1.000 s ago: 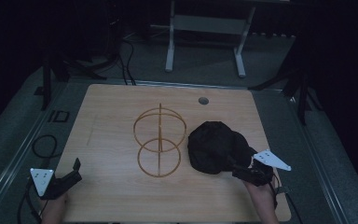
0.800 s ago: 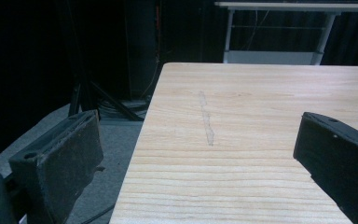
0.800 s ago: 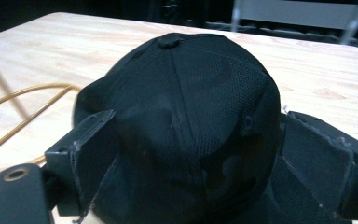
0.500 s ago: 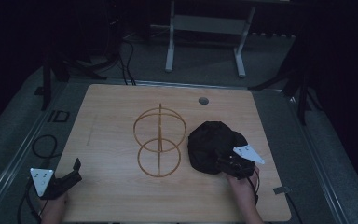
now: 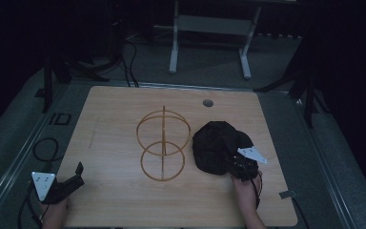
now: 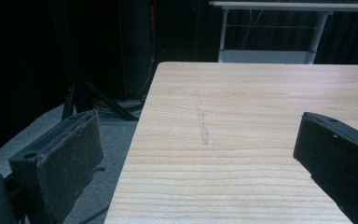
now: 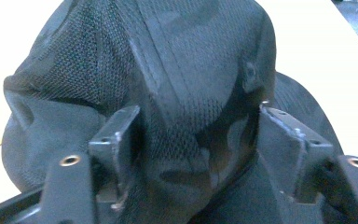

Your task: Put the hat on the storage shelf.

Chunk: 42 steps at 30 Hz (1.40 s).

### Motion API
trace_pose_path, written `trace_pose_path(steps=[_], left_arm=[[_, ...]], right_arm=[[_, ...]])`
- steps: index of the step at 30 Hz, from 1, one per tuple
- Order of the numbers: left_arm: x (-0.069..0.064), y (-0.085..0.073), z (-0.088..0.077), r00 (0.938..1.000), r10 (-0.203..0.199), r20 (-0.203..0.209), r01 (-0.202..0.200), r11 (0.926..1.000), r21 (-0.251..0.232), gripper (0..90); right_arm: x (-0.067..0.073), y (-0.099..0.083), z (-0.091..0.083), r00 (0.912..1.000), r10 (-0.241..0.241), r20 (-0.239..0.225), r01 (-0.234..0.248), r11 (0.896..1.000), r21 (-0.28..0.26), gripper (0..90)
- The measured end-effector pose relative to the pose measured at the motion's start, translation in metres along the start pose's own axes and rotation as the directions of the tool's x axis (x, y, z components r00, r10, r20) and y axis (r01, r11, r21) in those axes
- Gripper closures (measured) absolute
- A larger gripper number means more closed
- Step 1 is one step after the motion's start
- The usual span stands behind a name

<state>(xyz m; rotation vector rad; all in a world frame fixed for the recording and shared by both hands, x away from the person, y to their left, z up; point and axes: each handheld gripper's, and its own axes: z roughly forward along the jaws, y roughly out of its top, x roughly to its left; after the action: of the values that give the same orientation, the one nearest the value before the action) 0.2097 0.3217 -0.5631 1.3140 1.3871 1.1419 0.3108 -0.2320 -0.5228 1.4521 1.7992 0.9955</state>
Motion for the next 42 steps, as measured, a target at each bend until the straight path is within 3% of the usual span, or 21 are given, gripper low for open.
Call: trace_pose_path(steps=[6, 7, 8, 16, 23, 25, 34, 42], left_arm=[[0.000, 0.000, 0.000, 1.0000, -0.003, 0.000, 0.003, 1.0000, -0.001, 1.8], [0.000, 0.000, 0.000, 1.0000, -0.002, 0.000, 0.002, 1.0000, -0.001, 1.8], [0.000, 0.000, 0.000, 1.0000, -0.002, 0.000, 0.002, 1.0000, -0.001, 1.8], [0.000, 0.000, 0.000, 1.0000, 0.001, 0.001, -0.001, 1.0000, 0.001, 1.8], [0.000, 0.000, 0.000, 1.0000, -0.003, 0.001, 0.003, 1.0000, 0.001, 1.8], [0.000, 0.000, 0.000, 1.0000, -0.003, 0.002, 0.003, 1.0000, 0.000, 1.8], [0.000, 0.000, 0.000, 1.0000, -0.006, 0.002, 0.006, 1.0000, -0.001, 1.8], [0.000, 0.000, 0.000, 1.0000, -0.003, 0.006, 0.003, 1.0000, 0.000, 1.8]], right_arm=[[-0.006, -0.001, 0.001, 0.9998, 0.010, 0.020, -0.009, 1.000, -0.004, 49.9], [-0.009, -0.001, 0.002, 0.9996, 0.013, 0.024, -0.013, 1.000, -0.004, 61.3], [-0.011, 0.000, 0.002, 0.9996, 0.020, 0.022, -0.020, 1.000, -0.010, 66.2], [-0.020, 0.007, 0.009, 0.9987, 0.049, 0.016, -0.049, 0.999, -0.011, 87.3], [-0.024, 0.010, 0.009, 0.9979, 0.062, 0.019, -0.061, 0.998, -0.022, 88.8], [-0.025, 0.011, 0.006, 0.9978, 0.066, -0.001, -0.066, 0.997, -0.040, 89.0], [-0.024, 0.021, -0.011, 0.9997, 0.021, -0.008, -0.022, 0.995, -0.094, 89.4], [-0.030, 0.035, -0.028, 0.9977, 0.056, -0.039, -0.061, 0.987, -0.150, 89.4]])
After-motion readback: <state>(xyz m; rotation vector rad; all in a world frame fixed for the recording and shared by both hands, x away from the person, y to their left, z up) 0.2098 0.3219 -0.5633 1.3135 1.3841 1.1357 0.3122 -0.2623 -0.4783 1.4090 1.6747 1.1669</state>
